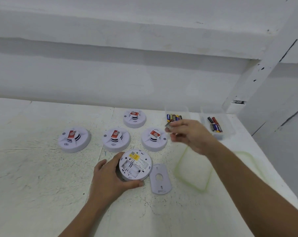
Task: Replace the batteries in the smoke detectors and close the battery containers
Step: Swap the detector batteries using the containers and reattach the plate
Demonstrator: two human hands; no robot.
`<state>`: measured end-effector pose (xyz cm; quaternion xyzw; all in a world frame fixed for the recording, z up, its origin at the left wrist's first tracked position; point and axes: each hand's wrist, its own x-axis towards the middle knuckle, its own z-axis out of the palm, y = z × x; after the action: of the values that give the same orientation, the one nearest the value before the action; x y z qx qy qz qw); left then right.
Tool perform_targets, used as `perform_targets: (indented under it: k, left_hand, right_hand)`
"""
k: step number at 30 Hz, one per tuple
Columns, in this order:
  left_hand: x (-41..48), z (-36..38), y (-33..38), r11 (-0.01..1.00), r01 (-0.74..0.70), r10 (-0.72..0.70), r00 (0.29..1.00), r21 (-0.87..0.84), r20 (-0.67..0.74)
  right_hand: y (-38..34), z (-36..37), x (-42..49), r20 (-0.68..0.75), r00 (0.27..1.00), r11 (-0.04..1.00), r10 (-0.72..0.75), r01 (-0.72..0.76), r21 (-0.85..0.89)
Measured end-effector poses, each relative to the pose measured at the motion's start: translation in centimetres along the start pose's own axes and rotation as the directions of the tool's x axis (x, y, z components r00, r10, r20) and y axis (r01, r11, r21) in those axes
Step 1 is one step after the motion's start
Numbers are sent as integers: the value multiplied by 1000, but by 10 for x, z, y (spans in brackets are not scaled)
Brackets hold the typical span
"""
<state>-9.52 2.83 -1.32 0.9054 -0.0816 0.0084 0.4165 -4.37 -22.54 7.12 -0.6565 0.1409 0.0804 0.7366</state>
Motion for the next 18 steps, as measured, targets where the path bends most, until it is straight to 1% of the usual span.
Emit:
perform_targets:
  k: [2, 4, 6, 8, 9, 11, 14, 18]
  left_hand:
    - [0, -1, -4, 1000, -27, 27, 1000, 14, -1]
    - [0, -1, -6, 999, -47, 46, 999, 25, 9]
    - [1, 0, -8, 998, -60, 59, 998, 26, 15]
    - [2, 1, -10, 997, -75, 75, 997, 28, 12]
    - [1, 1, -10, 996, -80, 80, 997, 24, 5]
    - [1, 1, -11, 997, -77, 77, 997, 17, -4]
    - [2, 2, -14, 996, -76, 76, 997, 36, -6]
    - [4, 1, -18, 997, -70, 70, 997, 24, 23]
  right_hand:
    - [18, 29, -14, 103, 995, 988, 1, 15, -152]
    - [36, 52, -24, 154, 988, 935, -5, 59, -349]
    - [54, 69, -29, 182, 982, 831, -58, 148, -536]
    - [66, 81, -33, 223, 963, 700, -154, 265, -662]
    - [71, 85, -35, 245, 948, 642, -201, 317, -699]
    - [77, 91, -37, 269, 925, 561, -270, 378, -736]
    - [82, 96, -38, 294, 903, 484, -314, 418, -768]
    - [85, 98, -39, 371, 856, 402, -360, 501, -766]
